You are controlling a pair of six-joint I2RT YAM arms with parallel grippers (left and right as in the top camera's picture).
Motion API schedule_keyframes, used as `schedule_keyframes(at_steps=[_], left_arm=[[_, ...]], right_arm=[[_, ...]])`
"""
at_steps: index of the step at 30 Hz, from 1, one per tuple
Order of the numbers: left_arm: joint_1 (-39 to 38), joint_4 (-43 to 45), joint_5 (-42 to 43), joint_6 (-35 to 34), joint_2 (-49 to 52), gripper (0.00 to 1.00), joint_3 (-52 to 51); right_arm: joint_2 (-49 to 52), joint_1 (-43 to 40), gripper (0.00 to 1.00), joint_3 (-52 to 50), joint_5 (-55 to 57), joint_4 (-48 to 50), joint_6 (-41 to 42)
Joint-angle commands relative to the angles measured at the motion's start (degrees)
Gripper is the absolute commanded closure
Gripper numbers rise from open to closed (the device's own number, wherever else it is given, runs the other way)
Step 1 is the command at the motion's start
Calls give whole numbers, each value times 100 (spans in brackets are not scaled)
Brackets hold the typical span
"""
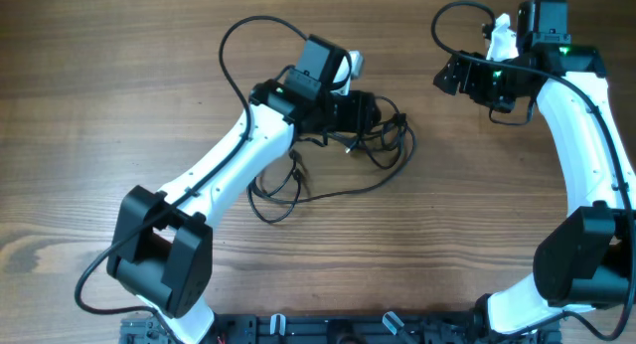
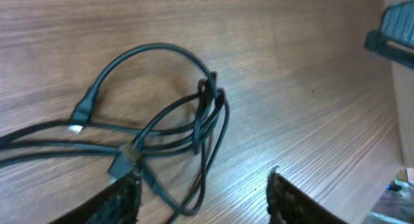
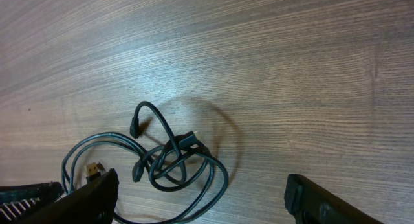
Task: Untangle cables
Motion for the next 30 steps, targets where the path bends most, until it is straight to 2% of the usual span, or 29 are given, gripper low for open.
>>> schedule_keyframes(at_steps=[1, 6, 10, 12, 13, 16, 17, 25, 30], left_arm=[[-291, 247, -260, -354, 369, 44, 59], [-330, 275, -258, -535, 817, 51, 59], [-382, 173, -256, -533, 824, 53, 59], [-470, 212, -313, -535, 833, 58, 59], [-516, 221, -459, -551, 837, 60, 59], [-664, 260, -1423, -1167, 857, 63, 57], [-675, 352, -1484, -1272, 857, 65, 59], [-734, 710, -1434, -1443, 1123, 66, 57], [-896, 841, -1438, -1458, 1252, 71, 59]], right_arm=[[81, 11, 15, 138, -44, 17, -96], [83, 13, 15, 136, -44, 15, -98], [83, 11, 15, 136, -44, 17, -103], [83, 11, 15, 136, 46, 17, -96], [83, 11, 15, 136, 48, 15, -98], [83, 13, 16, 133, 59, 11, -96], [83, 11, 15, 133, 61, 13, -96], [83, 11, 15, 133, 85, 15, -96], [83, 11, 15, 133, 83, 15, -96]])
